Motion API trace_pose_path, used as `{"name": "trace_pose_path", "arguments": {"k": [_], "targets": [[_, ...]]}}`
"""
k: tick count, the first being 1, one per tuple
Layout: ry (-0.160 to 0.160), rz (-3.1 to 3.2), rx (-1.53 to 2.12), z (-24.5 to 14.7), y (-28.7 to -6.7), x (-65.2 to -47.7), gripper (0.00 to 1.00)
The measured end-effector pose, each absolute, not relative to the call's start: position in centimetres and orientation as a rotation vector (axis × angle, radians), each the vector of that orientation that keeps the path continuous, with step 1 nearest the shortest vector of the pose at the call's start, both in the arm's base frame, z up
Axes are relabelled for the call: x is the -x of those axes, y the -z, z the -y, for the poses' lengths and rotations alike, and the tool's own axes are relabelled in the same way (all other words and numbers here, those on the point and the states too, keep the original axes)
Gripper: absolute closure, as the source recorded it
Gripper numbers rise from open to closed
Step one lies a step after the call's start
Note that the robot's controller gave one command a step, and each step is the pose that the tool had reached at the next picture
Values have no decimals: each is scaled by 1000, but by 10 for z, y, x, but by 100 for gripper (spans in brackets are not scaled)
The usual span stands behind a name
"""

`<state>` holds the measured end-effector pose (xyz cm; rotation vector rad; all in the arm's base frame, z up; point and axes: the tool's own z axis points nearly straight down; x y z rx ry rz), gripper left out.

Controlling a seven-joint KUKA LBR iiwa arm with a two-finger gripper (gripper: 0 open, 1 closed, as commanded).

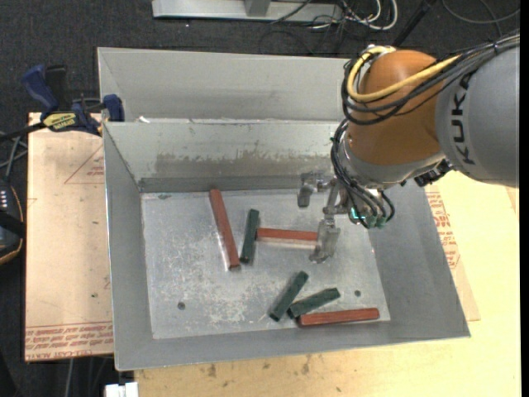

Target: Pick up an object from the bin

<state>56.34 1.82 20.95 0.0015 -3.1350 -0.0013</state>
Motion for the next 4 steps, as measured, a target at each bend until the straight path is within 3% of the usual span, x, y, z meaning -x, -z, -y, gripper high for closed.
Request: {"name": "trace_pose_path", "arguments": {"k": [2, 3, 4], "targets": [[2, 3145, 8, -17, -212, -566, 0], [1, 3140, -50, 1, -196, -555, 0], [0, 3110, -483, 13, -154, -562, 0]]}}
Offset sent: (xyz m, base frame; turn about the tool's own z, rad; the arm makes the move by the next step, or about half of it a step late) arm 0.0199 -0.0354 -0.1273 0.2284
